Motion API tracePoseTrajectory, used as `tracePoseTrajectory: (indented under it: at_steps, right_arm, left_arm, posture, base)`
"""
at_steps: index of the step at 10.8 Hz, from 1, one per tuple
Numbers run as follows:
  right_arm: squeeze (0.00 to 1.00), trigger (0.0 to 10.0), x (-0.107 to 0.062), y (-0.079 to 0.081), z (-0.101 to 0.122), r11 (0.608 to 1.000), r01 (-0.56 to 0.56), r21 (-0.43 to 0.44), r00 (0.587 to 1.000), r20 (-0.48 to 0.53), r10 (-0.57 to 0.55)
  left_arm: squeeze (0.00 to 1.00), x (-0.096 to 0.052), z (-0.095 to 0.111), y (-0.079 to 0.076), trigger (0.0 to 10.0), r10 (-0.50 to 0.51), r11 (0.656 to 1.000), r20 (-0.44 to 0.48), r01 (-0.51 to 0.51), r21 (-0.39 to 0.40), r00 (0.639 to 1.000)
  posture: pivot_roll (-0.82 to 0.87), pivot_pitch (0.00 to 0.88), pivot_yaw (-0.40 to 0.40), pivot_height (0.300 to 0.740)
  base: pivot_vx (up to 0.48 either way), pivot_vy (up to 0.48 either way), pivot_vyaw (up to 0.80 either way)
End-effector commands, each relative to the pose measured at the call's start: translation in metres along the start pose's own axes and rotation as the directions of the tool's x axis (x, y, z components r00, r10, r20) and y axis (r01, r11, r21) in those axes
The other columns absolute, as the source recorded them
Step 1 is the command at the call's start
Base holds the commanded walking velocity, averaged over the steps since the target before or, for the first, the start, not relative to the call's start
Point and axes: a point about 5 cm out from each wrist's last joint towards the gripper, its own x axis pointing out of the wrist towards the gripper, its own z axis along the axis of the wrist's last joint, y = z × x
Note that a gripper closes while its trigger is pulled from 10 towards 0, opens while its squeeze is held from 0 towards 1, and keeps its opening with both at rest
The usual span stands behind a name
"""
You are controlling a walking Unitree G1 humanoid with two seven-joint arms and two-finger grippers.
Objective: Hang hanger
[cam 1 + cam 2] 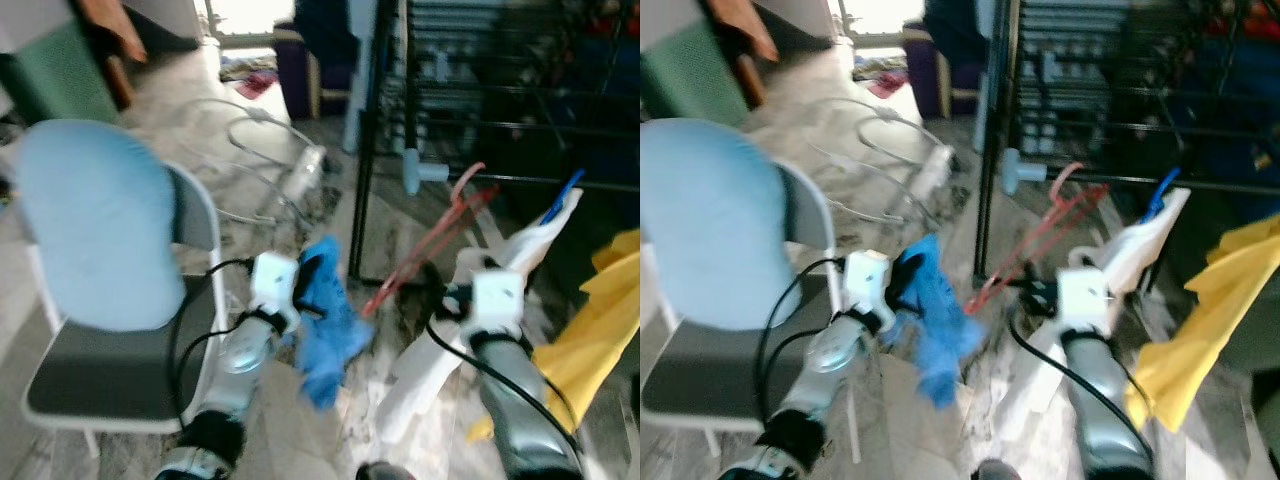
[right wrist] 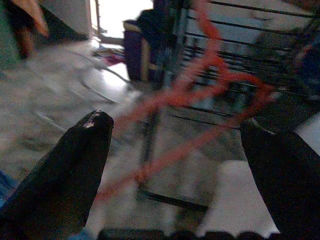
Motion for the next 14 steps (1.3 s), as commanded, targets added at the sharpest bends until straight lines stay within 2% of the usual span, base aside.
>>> tracePoseTrajectory:
  at_steps: [1, 2, 4, 5, 6, 9, 11, 13, 14]
  right_arm:
    - [0.00, 10.0, 0.002, 0.004, 0.001, 1.000, -0.028, 0.009, 1.000, -0.008, 0.029]
    - [0.00, 10.0, 0.008, 0.009, 0.006, 0.999, -0.038, 0.036, 0.999, 0.005, 0.038]
    - [0.00, 10.0, 0.018, 0.018, 0.001, 0.994, -0.058, 0.090, 0.997, -0.054, 0.063]
    - [0.00, 10.0, 0.029, 0.025, 0.001, 0.991, -0.045, 0.126, 0.992, -0.109, 0.059]
    - [0.00, 10.0, 0.037, 0.029, 0.004, 0.991, -0.033, 0.127, 0.991, -0.123, 0.049]
    - [0.00, 10.0, 0.043, 0.027, -0.002, 0.990, -0.035, 0.140, 0.983, -0.176, 0.059]
    - [0.00, 10.0, 0.044, 0.014, -0.012, 0.987, 0.019, 0.159, 0.972, -0.234, 0.019]
    - [0.00, 10.0, 0.041, -0.003, -0.014, 0.987, 0.081, 0.136, 0.968, -0.247, -0.046]
    - [0.00, 10.0, 0.034, -0.021, -0.013, 0.985, 0.134, 0.107, 0.966, -0.238, -0.106]
  left_arm:
    - [0.00, 0.001, 0.004, 0.000, 10.0, 0.004, 1.000, 0.014, -0.004, 0.006, 1.000]
    - [0.00, 0.002, 0.005, 0.001, 10.0, -0.001, 1.000, 0.015, 0.001, 0.008, 1.000]
    - [0.00, 0.005, 0.007, 0.001, 10.0, -0.004, 1.000, 0.015, 0.004, 0.012, 1.000]
    - [0.00, 0.006, 0.007, 0.000, 10.0, -0.012, 1.000, 0.012, 0.012, 0.011, 1.000]
    - [0.00, 0.007, 0.006, -0.002, 10.0, -0.018, 1.000, 0.008, 0.018, 0.010, 1.000]
    - [0.00, 0.007, 0.004, -0.005, 10.0, -0.020, 1.000, 0.002, 0.020, 0.006, 1.000]
    - [0.00, 0.007, 0.003, -0.006, 10.0, -0.019, 1.000, -0.003, 0.019, 0.003, 1.000]
    - [0.00, 0.007, 0.003, -0.007, 10.0, -0.019, 1.000, -0.005, 0.019, -0.001, 1.000]
    - [0.00, 0.007, 0.002, -0.008, 10.0, -0.020, 1.000, -0.007, 0.020, -0.004, 1.000]
  posture:
    - [-0.20, 0.116, 0.030, 0.740]
    - [-0.20, 0.114, 0.036, 0.740]
    - [-0.20, 0.109, 0.043, 0.740]
    - [-0.20, 0.110, 0.045, 0.740]
    - [-0.21, 0.110, 0.045, 0.740]
    - [-0.21, 0.108, 0.040, 0.740]
    - [-0.21, 0.107, 0.036, 0.740]
    - [-0.21, 0.106, 0.033, 0.740]
    - [-0.22, 0.106, 0.033, 0.740]
  base:
    - [0.000, 0.000, 0.00]
    - [0.000, 0.000, 0.00]
    - [0.000, 0.000, 0.00]
    - [0.000, 0.000, 0.00]
    - [0.000, 0.000, 0.00]
    - [0.000, 0.000, 0.00]
    - [0.000, 0.000, 0.00]
    - [0.000, 0.000, 0.00]
    - [0.000, 0.000, 0.00]
